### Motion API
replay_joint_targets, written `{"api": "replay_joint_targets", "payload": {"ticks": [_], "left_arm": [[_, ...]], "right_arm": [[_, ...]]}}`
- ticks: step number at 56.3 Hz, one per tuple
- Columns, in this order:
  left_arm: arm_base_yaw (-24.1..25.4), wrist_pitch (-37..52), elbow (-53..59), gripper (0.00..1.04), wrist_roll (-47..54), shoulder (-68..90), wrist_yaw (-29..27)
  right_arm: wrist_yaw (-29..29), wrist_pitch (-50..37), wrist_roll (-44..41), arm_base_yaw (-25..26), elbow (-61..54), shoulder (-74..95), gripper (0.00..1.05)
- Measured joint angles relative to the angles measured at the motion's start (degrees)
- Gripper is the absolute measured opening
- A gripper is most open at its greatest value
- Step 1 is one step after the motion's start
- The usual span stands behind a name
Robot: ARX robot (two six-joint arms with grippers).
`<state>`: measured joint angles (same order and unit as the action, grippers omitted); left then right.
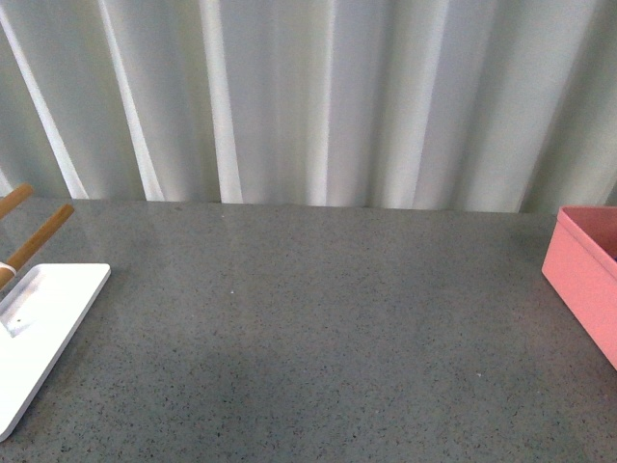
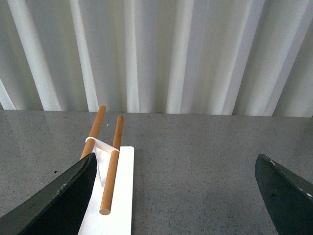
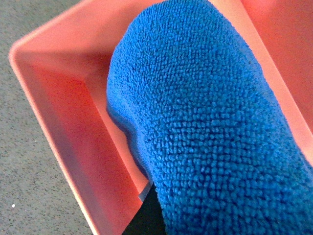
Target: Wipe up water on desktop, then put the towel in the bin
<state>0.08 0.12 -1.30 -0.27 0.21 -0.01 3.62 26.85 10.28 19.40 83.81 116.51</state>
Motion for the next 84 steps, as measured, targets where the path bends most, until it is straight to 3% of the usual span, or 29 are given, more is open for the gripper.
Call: {"api": "replay_joint_targets", "payload": {"ticks": [14, 28, 44, 57, 67, 76, 84], "left_arm": [[0.0, 0.0, 0.0, 0.98, 0.0, 0.0, 0.0], [0.0, 0.0, 0.0, 0.98, 0.0, 0.0, 0.0], [0.0, 0.0, 0.0, 0.98, 0.0, 0.0, 0.0], [0.0, 0.0, 0.0, 0.98, 0.0, 0.0, 0.0], [0.0, 0.0, 0.0, 0.98, 0.0, 0.0, 0.0], [0.0, 0.0, 0.0, 0.98, 0.0, 0.0, 0.0], [0.0, 0.0, 0.0, 0.98, 0.0, 0.0, 0.0]], "right_arm": [[2.4, -1.5, 0.5, 4.1, -4.4, 2.2, 0.61], [3.0, -0.7, 0.3, 4.3, -4.1, 2.2, 1.00], [3.1, 0.3, 0.2, 3.4, -2.0, -2.6, 0.98], [1.5, -14.7, -5.9, 0.4, -9.2, -15.3, 0.98], [12.3, -27.2, -16.5, -3.6, -25.9, -35.8, 0.98], [22.3, -27.2, -28.4, -6.0, -42.5, -53.5, 0.98], [24.4, -25.9, -34.1, -6.3, -49.1, -62.3, 0.98]]}}
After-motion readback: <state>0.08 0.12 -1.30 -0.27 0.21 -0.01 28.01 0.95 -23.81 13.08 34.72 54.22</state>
